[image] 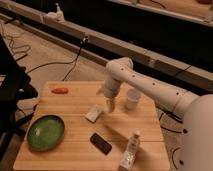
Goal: Place the white sponge in the ceramic cup
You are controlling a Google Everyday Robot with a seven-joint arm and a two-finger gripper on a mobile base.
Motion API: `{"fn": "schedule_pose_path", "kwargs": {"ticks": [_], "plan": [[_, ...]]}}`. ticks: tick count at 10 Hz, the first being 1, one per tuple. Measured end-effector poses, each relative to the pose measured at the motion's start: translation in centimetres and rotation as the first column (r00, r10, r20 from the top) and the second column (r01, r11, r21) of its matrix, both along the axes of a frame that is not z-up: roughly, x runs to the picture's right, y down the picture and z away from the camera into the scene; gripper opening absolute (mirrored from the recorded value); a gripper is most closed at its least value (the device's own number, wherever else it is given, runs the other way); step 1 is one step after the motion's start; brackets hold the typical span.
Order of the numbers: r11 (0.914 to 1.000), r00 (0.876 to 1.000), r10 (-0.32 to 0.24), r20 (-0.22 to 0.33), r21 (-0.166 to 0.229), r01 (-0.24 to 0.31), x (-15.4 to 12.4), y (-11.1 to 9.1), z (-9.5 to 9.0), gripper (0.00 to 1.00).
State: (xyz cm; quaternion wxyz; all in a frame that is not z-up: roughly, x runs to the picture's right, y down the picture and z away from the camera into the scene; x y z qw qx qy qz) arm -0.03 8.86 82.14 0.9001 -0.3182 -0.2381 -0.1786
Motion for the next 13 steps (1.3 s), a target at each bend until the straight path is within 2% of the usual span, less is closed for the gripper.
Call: {"fn": "schedule_pose_path", "kwargs": {"ticks": [1, 5, 9, 10, 11, 13], "plan": [[0.9999, 1.0, -0.003, 0.019, -0.01, 0.004, -0.6, 0.6, 0.8, 0.78], [0.9954, 0.993, 0.009, 0.114, -0.095, 0.002, -2.7, 3.6, 4.9, 0.78], [0.9893, 0.984, 0.019, 0.18, -0.146, 0.008, -4.8, 4.8, 7.6, 0.78], [0.9875, 0.983, 0.015, 0.183, -0.157, 0.014, -5.0, 5.3, 8.1, 0.75], [0.9861, 0.983, 0.008, 0.181, -0.165, 0.022, -5.0, 5.6, 8.5, 0.68], [0.985, 0.985, 0.004, 0.171, -0.171, 0.025, -4.5, 5.7, 9.1, 0.45]]}}
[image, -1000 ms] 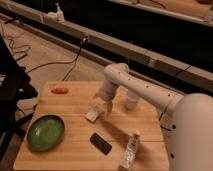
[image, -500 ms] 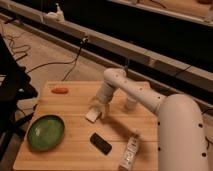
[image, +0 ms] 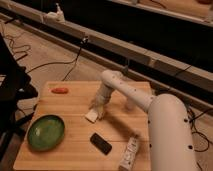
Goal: Place the white sponge in the ceramic cup
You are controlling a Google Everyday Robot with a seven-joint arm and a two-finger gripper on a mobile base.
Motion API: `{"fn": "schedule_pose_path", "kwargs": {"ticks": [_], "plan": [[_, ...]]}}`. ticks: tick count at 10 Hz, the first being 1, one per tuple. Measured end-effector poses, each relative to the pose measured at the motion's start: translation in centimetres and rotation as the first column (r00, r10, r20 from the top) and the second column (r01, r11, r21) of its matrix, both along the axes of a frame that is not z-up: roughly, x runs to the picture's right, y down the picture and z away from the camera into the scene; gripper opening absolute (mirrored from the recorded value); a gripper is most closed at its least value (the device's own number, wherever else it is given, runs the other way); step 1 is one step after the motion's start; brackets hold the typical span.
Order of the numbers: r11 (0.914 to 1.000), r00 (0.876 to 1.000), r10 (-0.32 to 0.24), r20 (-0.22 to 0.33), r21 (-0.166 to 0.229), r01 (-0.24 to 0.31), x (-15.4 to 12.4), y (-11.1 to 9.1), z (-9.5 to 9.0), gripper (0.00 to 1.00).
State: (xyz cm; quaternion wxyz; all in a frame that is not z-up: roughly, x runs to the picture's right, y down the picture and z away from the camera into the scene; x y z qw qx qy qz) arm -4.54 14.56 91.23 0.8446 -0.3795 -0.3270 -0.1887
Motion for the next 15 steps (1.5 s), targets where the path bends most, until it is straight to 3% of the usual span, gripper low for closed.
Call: {"fn": "schedule_pose_path", "kwargs": {"ticks": [2, 4, 6, 8, 9, 11, 12, 15], "plan": [[0.9999, 1.0, 0.011, -0.029, 0.001, -0.011, 1.1, -0.5, -0.2, 0.26], [1.0, 0.994, 0.002, -0.106, 0.004, -0.001, 3.3, -2.4, -1.7, 0.05], [0.9996, 0.984, 0.005, -0.181, 0.03, 0.0, 4.7, -5.3, -3.3, 0.0], [0.9977, 0.956, 0.049, -0.288, 0.058, -0.034, 7.4, -8.7, -4.7, 0.0], [0.9953, 0.938, 0.081, -0.338, 0.076, -0.059, 8.8, -10.4, -5.4, 0.0], [0.9844, 0.888, 0.171, -0.428, 0.114, -0.135, 12.4, -13.1, -7.1, 0.0], [0.9741, 0.854, 0.224, -0.469, 0.138, -0.179, 14.5, -14.0, -7.8, 0.0], [0.9352, 0.738, 0.354, -0.575, 0.212, -0.284, 21.3, -15.2, -11.3, 0.0]]}}
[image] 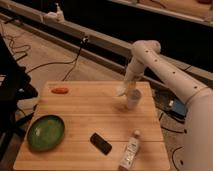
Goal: Place the white sponge in the ceramic cup
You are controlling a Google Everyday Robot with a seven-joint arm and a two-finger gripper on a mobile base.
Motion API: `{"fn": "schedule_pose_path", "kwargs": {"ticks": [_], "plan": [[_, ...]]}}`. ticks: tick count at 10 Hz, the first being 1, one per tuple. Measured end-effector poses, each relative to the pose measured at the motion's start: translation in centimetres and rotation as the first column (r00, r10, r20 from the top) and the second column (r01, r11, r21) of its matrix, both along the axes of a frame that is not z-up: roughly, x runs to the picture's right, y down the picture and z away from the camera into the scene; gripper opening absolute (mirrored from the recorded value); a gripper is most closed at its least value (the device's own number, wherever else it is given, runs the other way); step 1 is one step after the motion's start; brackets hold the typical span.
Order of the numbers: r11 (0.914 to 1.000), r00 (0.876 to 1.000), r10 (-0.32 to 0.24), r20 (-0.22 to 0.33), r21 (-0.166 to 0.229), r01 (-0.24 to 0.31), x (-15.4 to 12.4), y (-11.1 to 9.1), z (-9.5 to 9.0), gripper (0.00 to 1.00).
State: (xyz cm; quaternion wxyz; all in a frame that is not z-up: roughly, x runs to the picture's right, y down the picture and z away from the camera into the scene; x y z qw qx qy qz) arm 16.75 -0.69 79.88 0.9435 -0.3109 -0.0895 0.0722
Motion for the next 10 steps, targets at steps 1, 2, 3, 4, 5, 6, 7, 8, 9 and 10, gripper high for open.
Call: {"fn": "schedule_pose_path", "kwargs": {"ticks": [1, 2, 3, 4, 5, 6, 7, 8, 9, 10], "plan": [[0.9998, 1.0, 0.02, -0.018, 0.005, -0.02, 0.9, 0.1, -0.9, 0.0], [0.9997, 0.999, 0.025, -0.023, 0.007, -0.025, 1.1, 0.1, -1.2, 0.0], [0.9997, 1.0, 0.023, -0.02, 0.007, -0.022, 0.9, 0.1, -1.1, 0.0], [0.9997, 1.0, 0.023, -0.02, 0.006, -0.023, 0.9, 0.1, -1.1, 0.0], [0.9997, 0.999, 0.025, -0.022, 0.007, -0.025, 1.1, 0.1, -1.2, 0.0], [0.9996, 0.999, 0.028, -0.024, 0.007, -0.028, 1.2, 0.1, -1.2, 0.0], [0.9991, 0.999, 0.04, -0.03, 0.012, -0.04, 1.2, -0.2, -1.0, 0.0], [0.9976, 0.997, 0.067, -0.05, 0.021, -0.066, 2.3, -0.7, -1.0, 0.0], [0.9956, 0.993, 0.092, -0.07, 0.026, -0.09, 3.4, -0.9, -1.0, 0.0], [0.9935, 0.99, 0.113, -0.088, 0.026, -0.111, 4.5, -0.8, -1.0, 0.0]]}}
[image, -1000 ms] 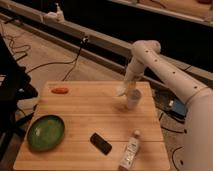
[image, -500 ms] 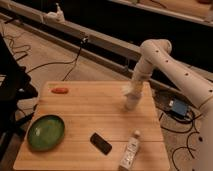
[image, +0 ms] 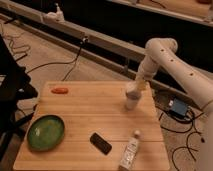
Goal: Place the white sponge in the ceramic cup
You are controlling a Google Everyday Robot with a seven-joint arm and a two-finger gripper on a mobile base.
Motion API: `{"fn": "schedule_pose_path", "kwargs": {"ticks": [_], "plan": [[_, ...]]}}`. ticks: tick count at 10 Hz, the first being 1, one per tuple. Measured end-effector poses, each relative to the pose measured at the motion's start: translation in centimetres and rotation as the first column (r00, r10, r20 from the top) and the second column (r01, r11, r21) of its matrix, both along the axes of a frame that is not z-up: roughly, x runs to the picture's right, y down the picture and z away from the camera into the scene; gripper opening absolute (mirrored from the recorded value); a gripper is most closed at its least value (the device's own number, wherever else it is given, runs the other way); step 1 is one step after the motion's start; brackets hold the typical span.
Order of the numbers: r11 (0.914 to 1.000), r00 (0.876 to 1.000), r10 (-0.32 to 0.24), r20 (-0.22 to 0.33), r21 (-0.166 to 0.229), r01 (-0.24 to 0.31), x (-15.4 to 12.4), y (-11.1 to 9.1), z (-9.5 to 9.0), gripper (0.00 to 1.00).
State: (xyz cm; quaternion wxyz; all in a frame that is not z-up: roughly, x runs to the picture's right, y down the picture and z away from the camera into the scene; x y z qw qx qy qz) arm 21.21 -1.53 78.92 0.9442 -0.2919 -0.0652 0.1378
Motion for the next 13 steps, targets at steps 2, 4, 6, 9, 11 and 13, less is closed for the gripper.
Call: {"fn": "schedule_pose_path", "kwargs": {"ticks": [2, 4, 6, 9, 11, 13], "plan": [[0.9994, 1.0, 0.029, -0.012, -0.021, -0.029, 0.9, 0.7, 0.4, 0.0], [0.9979, 0.999, 0.041, -0.011, -0.049, -0.042, 1.3, 1.9, 1.0, 0.1], [0.9969, 0.999, 0.042, -0.008, -0.066, -0.042, 1.1, 2.4, 1.8, 0.27], [0.9956, 0.999, 0.042, -0.02, -0.083, -0.043, 1.6, 2.8, 2.7, 0.61], [0.996, 0.999, 0.029, -0.026, -0.084, -0.031, 1.6, 2.8, 3.1, 0.77], [0.9968, 0.999, 0.003, -0.036, -0.08, -0.005, 1.6, 2.6, 3.2, 0.8]]}}
